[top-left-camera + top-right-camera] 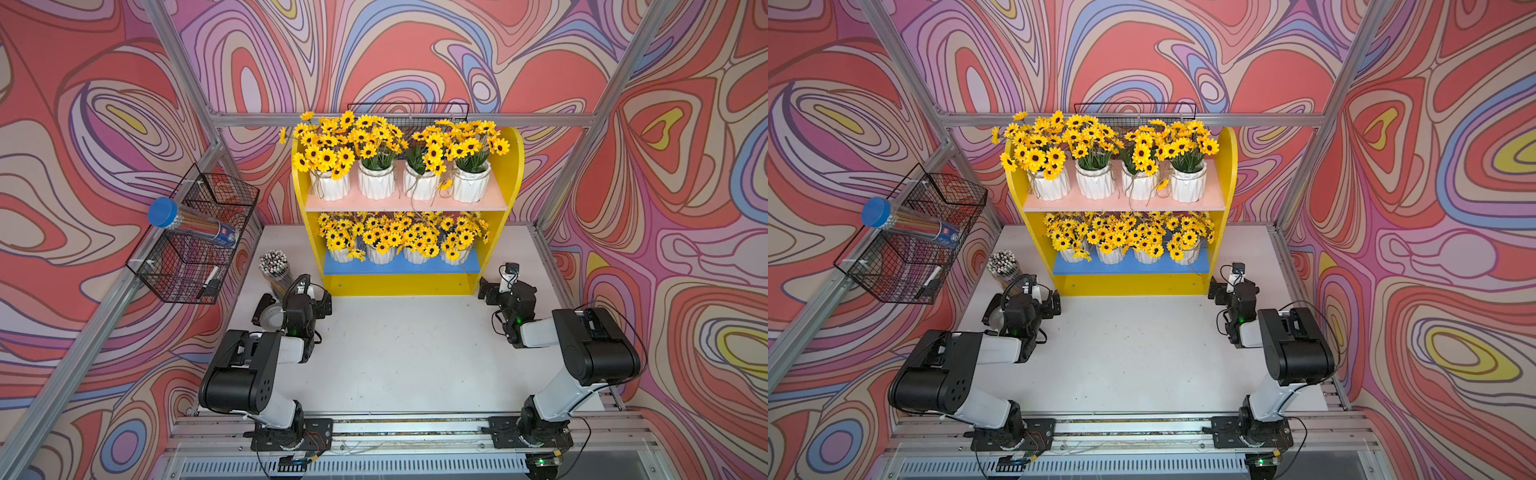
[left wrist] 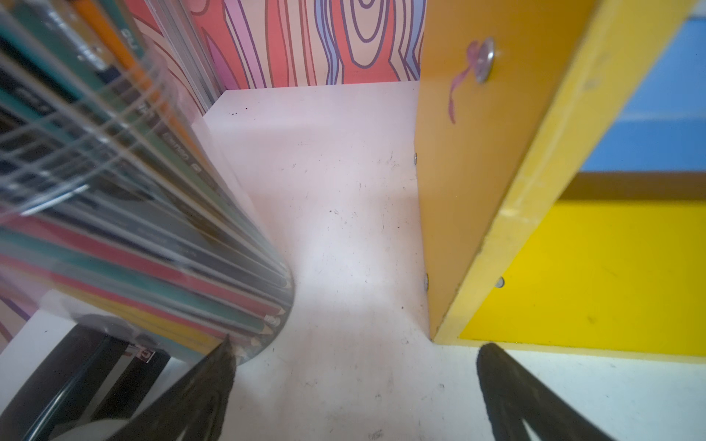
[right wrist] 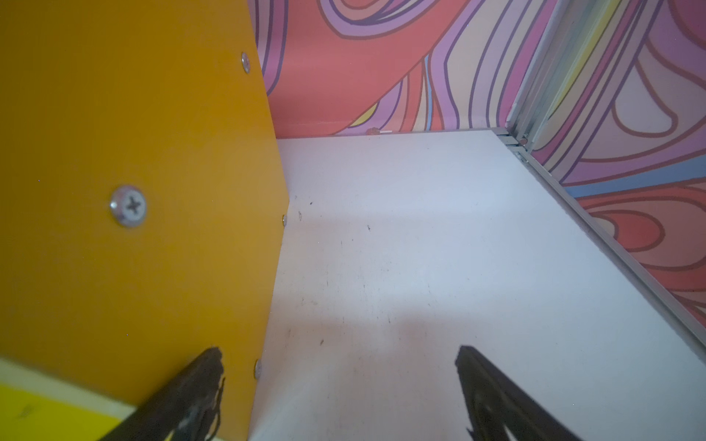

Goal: Take the sunflower pots off the shelves
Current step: Pick up the sunflower pot from the shelf.

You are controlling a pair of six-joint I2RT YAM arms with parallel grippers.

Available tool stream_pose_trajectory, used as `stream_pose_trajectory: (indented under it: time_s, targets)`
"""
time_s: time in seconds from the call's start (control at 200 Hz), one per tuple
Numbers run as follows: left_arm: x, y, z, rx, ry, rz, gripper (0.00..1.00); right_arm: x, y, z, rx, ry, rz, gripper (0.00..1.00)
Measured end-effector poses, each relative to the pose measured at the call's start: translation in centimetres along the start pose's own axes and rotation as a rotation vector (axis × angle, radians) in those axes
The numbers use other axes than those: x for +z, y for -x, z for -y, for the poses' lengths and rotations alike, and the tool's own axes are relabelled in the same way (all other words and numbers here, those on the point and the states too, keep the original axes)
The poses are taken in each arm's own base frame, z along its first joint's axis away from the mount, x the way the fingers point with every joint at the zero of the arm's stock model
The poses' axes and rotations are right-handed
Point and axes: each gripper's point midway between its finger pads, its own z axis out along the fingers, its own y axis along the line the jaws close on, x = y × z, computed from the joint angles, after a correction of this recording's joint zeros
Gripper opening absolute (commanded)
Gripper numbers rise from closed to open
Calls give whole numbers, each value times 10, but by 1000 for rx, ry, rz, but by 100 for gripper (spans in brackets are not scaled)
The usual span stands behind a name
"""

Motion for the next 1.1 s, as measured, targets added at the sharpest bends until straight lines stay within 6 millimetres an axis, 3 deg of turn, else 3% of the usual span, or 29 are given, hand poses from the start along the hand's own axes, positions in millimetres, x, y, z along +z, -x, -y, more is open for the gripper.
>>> stream_pose_trajectory:
  time_s: [0.18, 0.351, 0.526, 0.651, 0.906, 1.006, 1.102]
  targets:
    - [-3, 5, -2, -1, 9, 12, 100, 0, -1, 6, 5, -33, -3, 98]
    - [-19, 36, -8, -18, 27, 84, 100, 1, 5, 11, 10, -63, -20, 98]
    - [-40, 65, -15, -38, 44, 127, 100, -8, 42, 13, 12, -85, 35, 98]
    - [-57, 93, -19, -92, 46, 155, 100, -25, 69, 11, 57, -92, 78, 98]
    - [-103, 160, -25, -279, 15, 214, 100, -41, 149, 11, 256, -103, 57, 98]
    - [-123, 182, -27, -359, -11, 221, 100, -49, 155, 3, 322, -65, 9, 98]
    - [-144, 199, -27, -468, -50, 230, 100, -56, 146, 3, 394, -71, -48, 98]
